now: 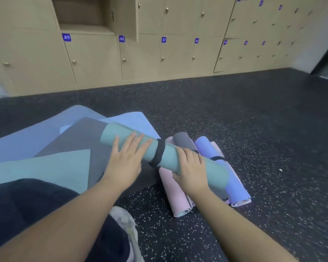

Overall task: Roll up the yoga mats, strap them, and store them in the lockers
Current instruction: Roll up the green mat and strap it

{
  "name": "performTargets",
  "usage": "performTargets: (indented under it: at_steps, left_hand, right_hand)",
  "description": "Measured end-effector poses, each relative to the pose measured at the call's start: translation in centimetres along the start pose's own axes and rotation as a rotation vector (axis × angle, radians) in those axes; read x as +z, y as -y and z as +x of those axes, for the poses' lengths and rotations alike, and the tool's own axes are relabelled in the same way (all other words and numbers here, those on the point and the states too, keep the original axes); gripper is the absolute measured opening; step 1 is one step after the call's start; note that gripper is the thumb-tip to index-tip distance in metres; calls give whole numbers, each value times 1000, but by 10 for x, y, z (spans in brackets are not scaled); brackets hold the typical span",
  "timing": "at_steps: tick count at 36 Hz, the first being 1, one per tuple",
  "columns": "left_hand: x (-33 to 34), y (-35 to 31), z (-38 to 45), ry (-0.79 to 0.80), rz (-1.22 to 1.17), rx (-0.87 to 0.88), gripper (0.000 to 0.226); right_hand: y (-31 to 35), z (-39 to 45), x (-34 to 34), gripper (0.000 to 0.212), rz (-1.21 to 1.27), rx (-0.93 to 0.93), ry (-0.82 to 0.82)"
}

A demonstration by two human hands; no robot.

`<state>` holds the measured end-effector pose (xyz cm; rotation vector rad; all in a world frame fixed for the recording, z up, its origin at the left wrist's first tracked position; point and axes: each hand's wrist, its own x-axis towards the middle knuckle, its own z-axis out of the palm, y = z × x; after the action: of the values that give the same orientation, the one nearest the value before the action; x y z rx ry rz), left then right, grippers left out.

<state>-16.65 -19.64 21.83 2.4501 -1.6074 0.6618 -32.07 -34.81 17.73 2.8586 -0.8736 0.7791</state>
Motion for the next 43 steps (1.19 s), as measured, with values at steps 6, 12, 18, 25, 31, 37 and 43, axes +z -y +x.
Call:
performTargets:
  at_steps: [6, 12, 18, 25, 31, 37, 43]
  left_hand:
    - [21, -19, 1, 111, -123, 25, 102]
    - [42, -37, 1, 243, -135, 124, 95]
    - [55, -42, 7, 338, -233, 81, 83]
    - [66, -49, 16, 484, -397, 0, 70]
    - [73, -46, 18, 553, -437, -37, 68]
    - [77, -44, 21, 577, -458, -80, 69]
    - [79, -43, 22, 600, -467, -91, 69]
  right_hand:
    - [-28, -18, 26, 69, -12, 215, 131]
    - [-64, -9, 32, 65, -14, 372, 149]
    - [-101, 10, 27, 64, -111, 483, 250]
    - [-134, 18, 37, 69, -155, 572, 244]
    - [-161, 26, 48, 66, -161, 663, 235]
    - [-179, 26, 65, 62, -170, 748, 319]
    - [-184, 23, 88, 68, -183, 733, 411]
